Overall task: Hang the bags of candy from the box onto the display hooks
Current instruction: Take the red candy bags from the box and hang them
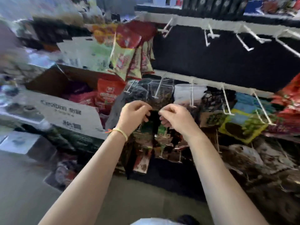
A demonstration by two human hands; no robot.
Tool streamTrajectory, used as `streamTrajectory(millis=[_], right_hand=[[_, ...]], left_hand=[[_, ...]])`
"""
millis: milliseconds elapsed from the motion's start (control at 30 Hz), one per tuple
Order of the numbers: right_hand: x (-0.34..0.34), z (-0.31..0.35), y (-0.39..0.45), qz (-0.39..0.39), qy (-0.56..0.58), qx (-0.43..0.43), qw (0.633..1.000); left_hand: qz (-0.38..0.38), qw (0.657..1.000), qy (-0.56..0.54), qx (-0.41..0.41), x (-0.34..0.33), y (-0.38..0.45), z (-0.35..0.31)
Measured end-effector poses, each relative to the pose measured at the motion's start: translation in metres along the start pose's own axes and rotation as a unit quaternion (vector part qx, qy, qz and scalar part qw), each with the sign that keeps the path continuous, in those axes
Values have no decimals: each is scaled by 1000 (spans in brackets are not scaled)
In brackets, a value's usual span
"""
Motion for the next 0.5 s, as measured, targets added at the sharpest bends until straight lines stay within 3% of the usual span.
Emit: streamTrajectory(millis=[300, 500], right_hand=[[-137, 60, 72, 84, -34, 67, 994], [-192, 74, 160, 120, -63, 17, 991]], left_hand=[[-122, 992, 22, 1, 139, 36, 44], [-114, 981, 144, 60, 191, 118, 75]])
Point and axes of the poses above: each hand's wrist, its own y-axis towards the middle knuckle, its own x-axis out of the back of the hand, z = x × y, the point moved 3 cm from there along y, towards the middle knuckle, and after that the axes turned 2 degrees about z, right-handed, at the moved point
